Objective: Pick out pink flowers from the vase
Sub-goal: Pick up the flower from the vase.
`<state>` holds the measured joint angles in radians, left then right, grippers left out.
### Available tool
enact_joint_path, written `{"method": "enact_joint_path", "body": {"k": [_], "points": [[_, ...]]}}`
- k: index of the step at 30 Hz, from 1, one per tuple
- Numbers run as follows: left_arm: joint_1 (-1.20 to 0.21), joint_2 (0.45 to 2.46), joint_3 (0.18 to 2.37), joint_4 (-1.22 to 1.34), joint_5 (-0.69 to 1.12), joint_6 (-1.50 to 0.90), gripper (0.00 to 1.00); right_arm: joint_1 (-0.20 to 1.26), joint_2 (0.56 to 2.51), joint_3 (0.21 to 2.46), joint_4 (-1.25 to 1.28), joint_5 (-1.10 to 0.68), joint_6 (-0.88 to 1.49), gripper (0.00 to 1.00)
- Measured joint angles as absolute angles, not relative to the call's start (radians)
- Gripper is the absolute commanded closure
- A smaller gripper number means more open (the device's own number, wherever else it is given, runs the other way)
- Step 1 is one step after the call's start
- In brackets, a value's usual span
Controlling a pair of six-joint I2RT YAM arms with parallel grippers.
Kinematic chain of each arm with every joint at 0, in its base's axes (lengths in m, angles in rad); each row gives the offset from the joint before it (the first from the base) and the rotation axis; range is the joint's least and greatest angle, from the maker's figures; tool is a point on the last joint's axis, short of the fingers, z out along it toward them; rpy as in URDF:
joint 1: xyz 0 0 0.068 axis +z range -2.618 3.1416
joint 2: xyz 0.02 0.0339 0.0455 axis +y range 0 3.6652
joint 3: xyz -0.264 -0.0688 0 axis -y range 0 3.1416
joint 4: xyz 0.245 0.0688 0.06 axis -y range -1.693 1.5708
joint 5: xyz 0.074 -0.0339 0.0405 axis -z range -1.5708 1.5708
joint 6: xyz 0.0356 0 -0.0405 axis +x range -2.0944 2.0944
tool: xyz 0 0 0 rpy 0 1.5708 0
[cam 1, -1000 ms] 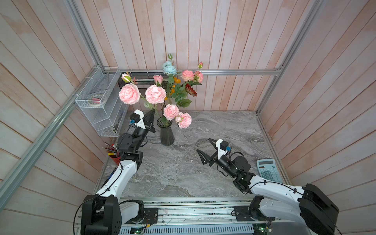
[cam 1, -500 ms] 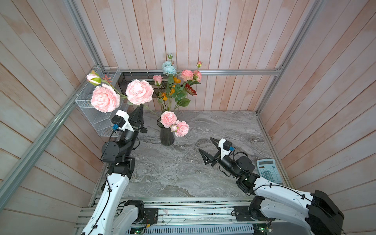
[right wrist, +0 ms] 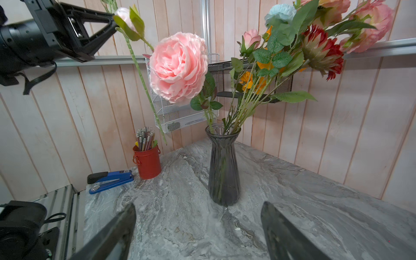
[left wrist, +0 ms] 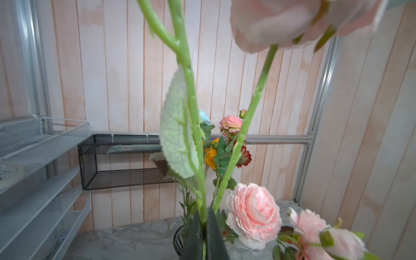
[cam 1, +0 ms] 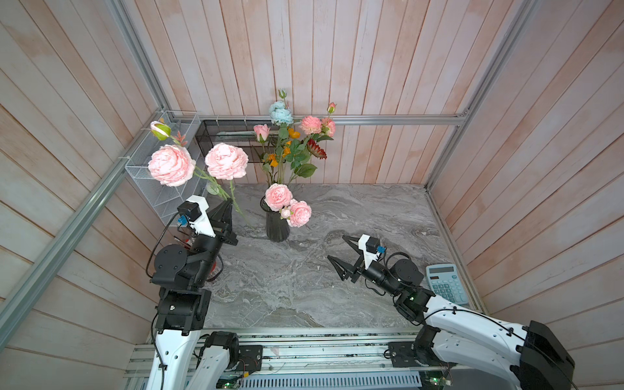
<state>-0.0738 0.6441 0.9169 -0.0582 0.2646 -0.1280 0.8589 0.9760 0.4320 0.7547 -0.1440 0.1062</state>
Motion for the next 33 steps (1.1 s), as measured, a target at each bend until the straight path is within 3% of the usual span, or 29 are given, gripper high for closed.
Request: {"method": "enact_joint_path", "body": {"k": [13, 16, 24, 28, 33], "points": [[-0.098, 0.461, 0.618, -0.141, 0.608, -0.17, 1.0, 0.932, 1.009, 0.458, 0.763, -0.23, 0.115, 0.34], [-0.117, 0.407, 0.556, -0.136, 0.649, -0.181, 1.0, 0.952, 1.05, 0.471, 0.778, -0.242, 0.123, 0.43], [-0.131, 0.311, 0.453, -0.071, 0.729, -0.215, 1.0, 1.007, 1.223, 0.579, 0.83, -0.291, 0.139, 0.5], [-0.133, 0.29, 0.427, -0.049, 0.734, -0.224, 1.0, 1.04, 1.296, 0.632, 0.856, -0.305, 0.148, 0.6], [-0.134, 0.288, 0.426, -0.029, 0.743, -0.231, 1.0, 1.064, 1.377, 0.681, 0.876, -0.32, 0.159, 0.6]]}}
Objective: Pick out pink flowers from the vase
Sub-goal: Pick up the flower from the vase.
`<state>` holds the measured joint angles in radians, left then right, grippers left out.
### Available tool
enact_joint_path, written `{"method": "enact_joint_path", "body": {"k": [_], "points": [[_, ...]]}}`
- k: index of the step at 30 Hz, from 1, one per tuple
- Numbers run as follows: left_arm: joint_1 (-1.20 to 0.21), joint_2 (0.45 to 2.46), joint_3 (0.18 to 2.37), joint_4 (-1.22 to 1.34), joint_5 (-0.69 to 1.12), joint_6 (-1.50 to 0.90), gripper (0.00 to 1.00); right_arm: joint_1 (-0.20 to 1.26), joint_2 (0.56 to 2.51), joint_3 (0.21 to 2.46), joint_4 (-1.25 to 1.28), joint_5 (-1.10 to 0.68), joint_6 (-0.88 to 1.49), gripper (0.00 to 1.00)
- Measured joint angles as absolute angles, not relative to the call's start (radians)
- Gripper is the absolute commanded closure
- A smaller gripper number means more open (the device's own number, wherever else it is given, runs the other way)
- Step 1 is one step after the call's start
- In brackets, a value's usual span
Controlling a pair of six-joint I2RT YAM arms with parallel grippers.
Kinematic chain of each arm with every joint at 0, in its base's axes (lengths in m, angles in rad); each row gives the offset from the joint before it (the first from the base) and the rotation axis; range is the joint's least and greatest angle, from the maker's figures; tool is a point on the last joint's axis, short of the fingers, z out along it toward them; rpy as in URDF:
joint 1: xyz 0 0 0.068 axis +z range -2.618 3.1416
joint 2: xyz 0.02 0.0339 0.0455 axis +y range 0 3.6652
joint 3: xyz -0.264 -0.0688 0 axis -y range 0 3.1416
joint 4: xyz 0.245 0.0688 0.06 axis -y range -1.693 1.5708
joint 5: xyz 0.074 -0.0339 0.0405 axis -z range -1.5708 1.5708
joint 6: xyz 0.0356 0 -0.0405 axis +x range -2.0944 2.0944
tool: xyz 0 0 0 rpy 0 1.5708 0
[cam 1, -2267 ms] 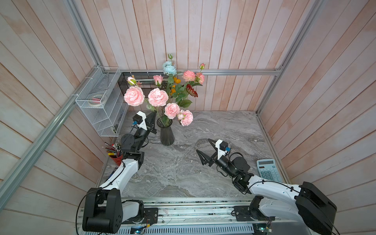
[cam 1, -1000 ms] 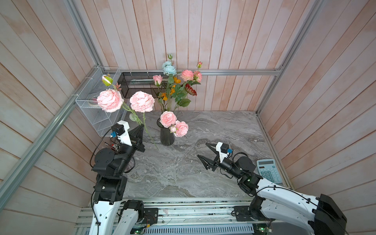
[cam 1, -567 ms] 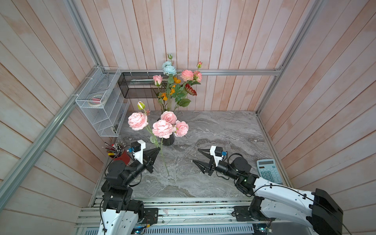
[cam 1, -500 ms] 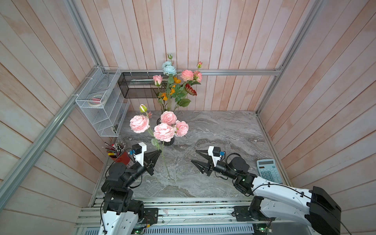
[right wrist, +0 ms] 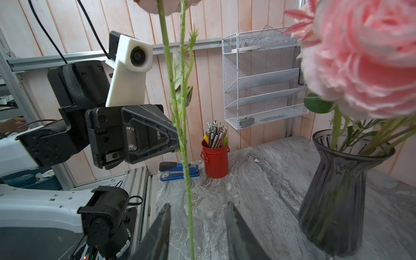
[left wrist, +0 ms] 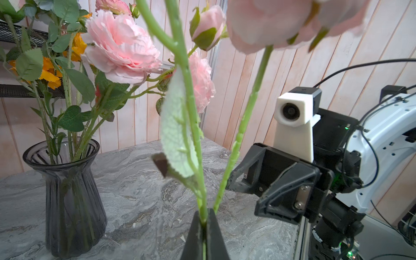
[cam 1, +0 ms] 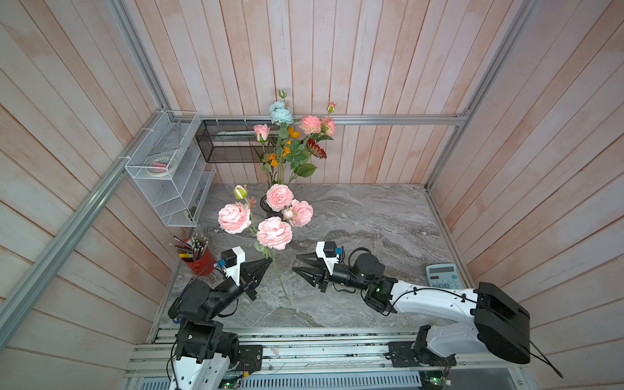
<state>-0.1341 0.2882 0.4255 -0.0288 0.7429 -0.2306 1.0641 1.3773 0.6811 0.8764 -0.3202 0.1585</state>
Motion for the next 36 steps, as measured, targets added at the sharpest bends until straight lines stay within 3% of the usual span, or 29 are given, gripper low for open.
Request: {"method": "enact_joint_path", "body": {"k": [23, 29, 34, 36], "points": [[-0.134, 0.284, 0.42, -0.001, 0.756, -0.241, 1.0, 1.1, 1.579, 0.859, 0.867, -0.343, 0.205, 0.67], [-0.134, 0.284, 0.414, 0.0, 0.756, -0.241, 1.0, 1.107, 1.599, 0.876, 0.862, -0.348, 0.215, 0.79], [-0.134, 0.284, 0.414, 0.004, 0.752, -0.241, 1.0, 1.112, 1.602, 0.884, 0.855, -0.37, 0.213, 1.0], [-0.134, 0.284, 0.413, 0.007, 0.751, -0.241, 1.0, 1.115, 1.603, 0.888, 0.851, -0.373, 0.212, 1.0]]}}
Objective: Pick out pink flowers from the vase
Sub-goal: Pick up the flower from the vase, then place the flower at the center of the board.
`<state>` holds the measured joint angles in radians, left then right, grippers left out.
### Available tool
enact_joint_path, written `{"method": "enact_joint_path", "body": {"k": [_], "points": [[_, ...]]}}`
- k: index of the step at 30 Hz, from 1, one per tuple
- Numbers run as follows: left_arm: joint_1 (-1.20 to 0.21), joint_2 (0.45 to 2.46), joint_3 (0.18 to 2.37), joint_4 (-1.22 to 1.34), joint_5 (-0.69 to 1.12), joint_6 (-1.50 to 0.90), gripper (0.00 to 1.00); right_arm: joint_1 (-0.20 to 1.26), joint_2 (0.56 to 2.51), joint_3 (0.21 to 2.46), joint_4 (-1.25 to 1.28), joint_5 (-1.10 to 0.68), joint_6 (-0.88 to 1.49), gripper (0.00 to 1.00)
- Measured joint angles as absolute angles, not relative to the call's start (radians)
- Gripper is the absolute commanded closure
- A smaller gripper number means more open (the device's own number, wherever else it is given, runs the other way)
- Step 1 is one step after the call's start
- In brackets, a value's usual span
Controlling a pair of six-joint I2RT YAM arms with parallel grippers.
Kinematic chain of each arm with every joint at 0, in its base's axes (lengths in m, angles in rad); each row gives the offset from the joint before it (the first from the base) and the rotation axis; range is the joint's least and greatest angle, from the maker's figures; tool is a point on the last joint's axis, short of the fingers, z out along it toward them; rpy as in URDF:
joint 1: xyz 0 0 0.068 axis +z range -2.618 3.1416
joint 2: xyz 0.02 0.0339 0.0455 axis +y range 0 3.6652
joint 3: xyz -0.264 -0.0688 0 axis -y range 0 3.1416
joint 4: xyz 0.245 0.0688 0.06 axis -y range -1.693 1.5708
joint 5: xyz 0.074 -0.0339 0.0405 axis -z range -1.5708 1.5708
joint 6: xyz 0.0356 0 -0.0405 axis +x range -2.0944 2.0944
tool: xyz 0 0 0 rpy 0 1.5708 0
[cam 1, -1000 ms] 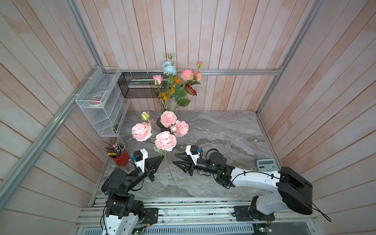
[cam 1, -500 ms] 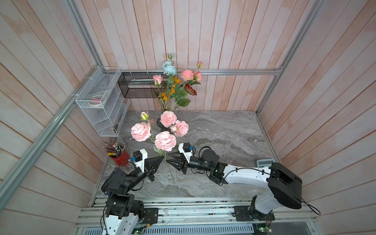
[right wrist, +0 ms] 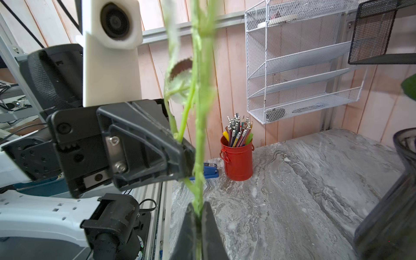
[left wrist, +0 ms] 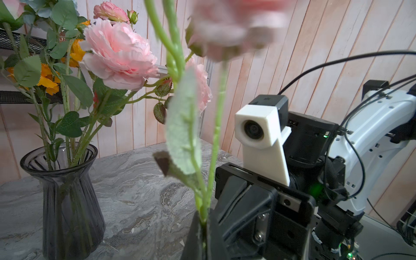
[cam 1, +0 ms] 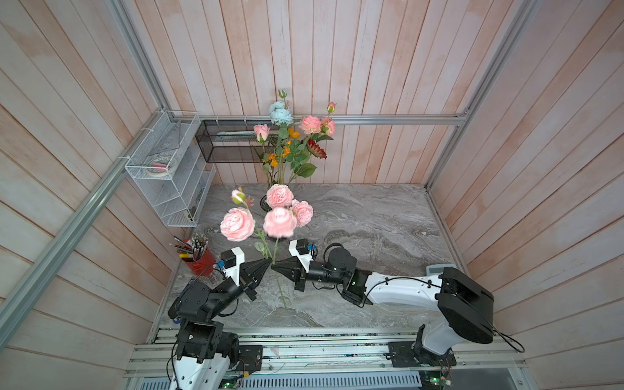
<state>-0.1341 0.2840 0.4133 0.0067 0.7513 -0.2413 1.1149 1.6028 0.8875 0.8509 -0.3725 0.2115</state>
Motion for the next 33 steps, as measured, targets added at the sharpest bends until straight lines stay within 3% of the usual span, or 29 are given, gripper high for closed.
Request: {"method": "enact_joint_path", "body": {"k": [5, 9, 13, 25, 33], "points": [[-0.134, 0.284, 0.413, 0.007, 0.751, -0.241, 1.0, 1.115, 1.603, 0.891, 0.844, -0.373, 0.208, 1.0], [-0.134, 0.284, 0.413, 0.004, 0.755, -0.233, 0.65, 1.115, 1.602, 0.891, 0.835, -0.371, 0.197, 1.0], [-0.135, 0.284, 0.413, -0.016, 0.764, -0.213, 0.51, 1.115, 1.595, 0.891, 0.802, -0.365, 0.174, 1.0], [-0.135, 0.221, 0.413, -0.038, 0.794, -0.133, 0.46, 1.115, 1.386, 0.88, 0.699, -0.295, 0.073, 1.0], [-0.135, 0.309, 0.455, -0.056, 0.811, -0.044, 0.47, 1.112, 1.158, 0.864, 0.556, -0.16, 0.009, 1.0]]}}
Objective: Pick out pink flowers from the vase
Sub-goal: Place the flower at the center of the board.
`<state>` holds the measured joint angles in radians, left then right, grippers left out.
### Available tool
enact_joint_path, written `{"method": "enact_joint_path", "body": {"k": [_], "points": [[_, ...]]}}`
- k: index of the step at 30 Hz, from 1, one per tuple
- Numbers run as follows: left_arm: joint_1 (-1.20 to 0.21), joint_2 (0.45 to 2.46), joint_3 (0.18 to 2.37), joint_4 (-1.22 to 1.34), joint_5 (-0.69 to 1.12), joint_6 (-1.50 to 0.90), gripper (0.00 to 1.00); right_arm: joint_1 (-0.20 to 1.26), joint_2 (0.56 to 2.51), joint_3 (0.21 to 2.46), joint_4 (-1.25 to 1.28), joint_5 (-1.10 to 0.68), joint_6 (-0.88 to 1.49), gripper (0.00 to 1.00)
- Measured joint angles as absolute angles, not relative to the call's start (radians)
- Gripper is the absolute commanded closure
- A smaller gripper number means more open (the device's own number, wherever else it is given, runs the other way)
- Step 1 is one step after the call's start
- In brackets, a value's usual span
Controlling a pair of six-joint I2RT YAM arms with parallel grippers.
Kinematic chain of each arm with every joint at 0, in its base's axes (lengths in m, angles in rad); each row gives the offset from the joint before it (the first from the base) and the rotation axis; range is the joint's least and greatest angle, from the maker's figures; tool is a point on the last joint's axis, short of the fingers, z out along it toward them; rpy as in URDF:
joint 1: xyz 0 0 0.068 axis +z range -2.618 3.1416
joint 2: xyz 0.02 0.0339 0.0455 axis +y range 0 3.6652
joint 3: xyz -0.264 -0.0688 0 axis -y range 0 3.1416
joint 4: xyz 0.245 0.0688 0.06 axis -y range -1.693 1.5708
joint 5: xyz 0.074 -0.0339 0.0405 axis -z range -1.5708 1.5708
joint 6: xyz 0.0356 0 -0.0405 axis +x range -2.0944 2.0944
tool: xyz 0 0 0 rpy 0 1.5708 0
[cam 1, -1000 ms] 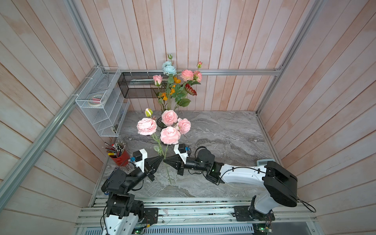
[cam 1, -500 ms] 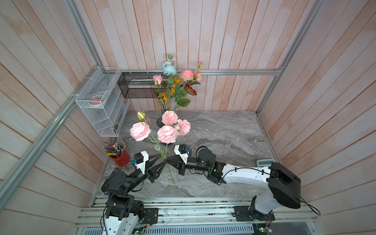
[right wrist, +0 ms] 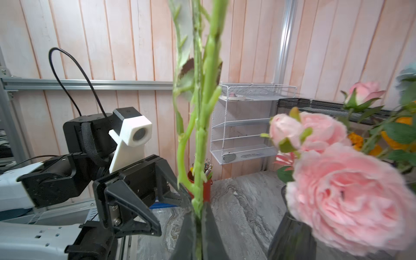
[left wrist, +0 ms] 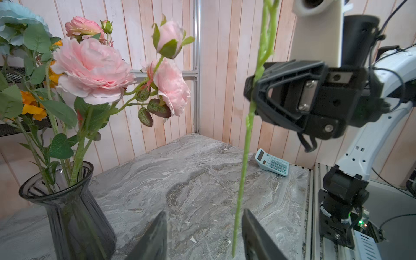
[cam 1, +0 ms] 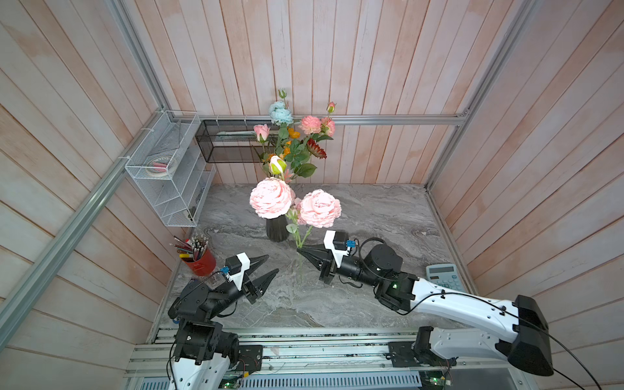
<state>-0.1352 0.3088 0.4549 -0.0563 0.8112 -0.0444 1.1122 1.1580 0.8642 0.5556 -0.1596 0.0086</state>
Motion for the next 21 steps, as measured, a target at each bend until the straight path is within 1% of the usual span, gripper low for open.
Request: {"method": "enact_joint_path", "body": {"k": [4, 7, 15, 21], "points": [[-0.135, 0.377, 0.485, -0.056, 0.811, -0.015, 0.49, 1.081, 1.073, 0.855, 0.466, -0.097, 0.003, 1.0], [-0.135, 0.419, 0.505, -0.054, 0.81, 0.004, 0.5, 1.013, 1.002, 0.826, 0.401, -0.07, 0.02, 1.0], [-0.135, 0.476, 0.539, -0.045, 0.759, 0.046, 0.52, 0.768, 0.81, 0.757, 0.236, -0.051, 0.091, 1.0], [-0.135, 0.543, 0.57, -0.052, 0.701, 0.063, 0.53, 0.587, 0.775, 0.743, 0.147, -0.107, 0.14, 1.0]]}}
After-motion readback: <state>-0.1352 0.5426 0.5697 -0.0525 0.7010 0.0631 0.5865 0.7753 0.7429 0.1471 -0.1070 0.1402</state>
